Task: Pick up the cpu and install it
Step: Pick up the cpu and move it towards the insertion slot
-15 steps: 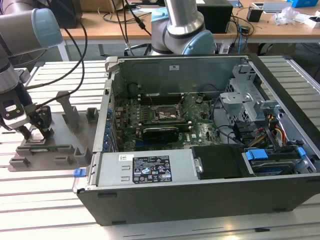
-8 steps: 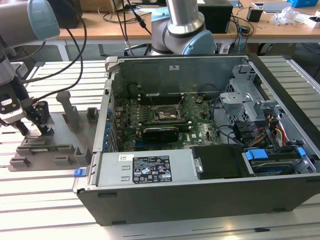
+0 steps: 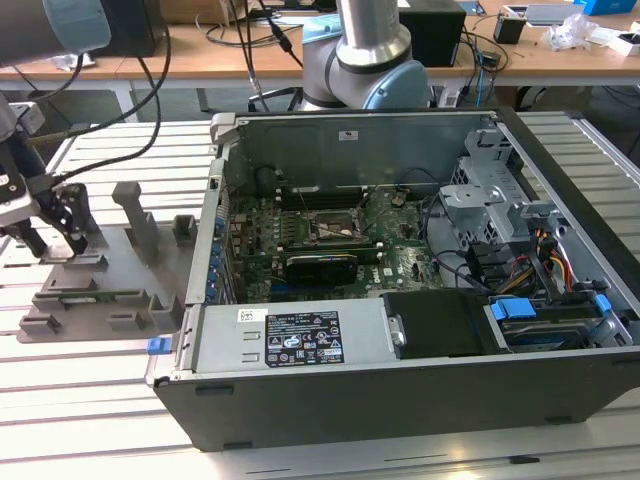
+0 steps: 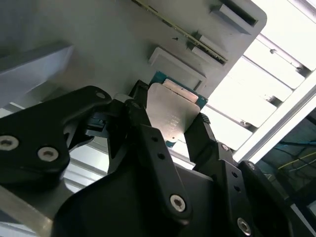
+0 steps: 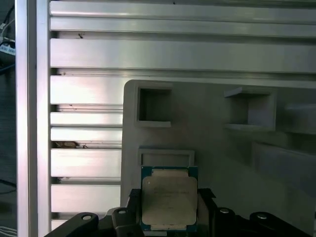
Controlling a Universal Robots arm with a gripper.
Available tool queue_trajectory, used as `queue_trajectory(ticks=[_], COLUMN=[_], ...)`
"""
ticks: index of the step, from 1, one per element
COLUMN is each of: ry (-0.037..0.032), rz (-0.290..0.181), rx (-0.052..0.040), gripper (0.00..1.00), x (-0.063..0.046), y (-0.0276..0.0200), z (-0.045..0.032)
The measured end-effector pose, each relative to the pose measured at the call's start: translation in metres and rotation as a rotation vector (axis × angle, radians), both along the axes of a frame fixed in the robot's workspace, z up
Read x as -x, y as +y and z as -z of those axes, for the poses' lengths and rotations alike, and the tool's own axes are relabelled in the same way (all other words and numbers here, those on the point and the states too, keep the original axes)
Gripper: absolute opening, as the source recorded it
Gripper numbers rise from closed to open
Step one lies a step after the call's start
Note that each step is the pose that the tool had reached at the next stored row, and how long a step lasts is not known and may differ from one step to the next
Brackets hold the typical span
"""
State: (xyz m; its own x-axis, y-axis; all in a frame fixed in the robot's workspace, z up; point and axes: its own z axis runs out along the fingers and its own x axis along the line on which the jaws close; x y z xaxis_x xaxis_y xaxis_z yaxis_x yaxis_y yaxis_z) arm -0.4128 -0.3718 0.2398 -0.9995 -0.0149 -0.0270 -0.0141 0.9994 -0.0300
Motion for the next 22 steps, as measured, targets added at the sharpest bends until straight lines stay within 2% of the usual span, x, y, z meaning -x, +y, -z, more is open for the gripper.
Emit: queue_trajectory(ticks=[11, 22], ry=[-0.0001, 0.0], rz=[0.0, 0.0], rx=[0.0, 0.0], gripper=[0.54, 0.54], x=[0.0, 0.0], y=[0.0, 0.0], z=[-0.0327, -0.0509])
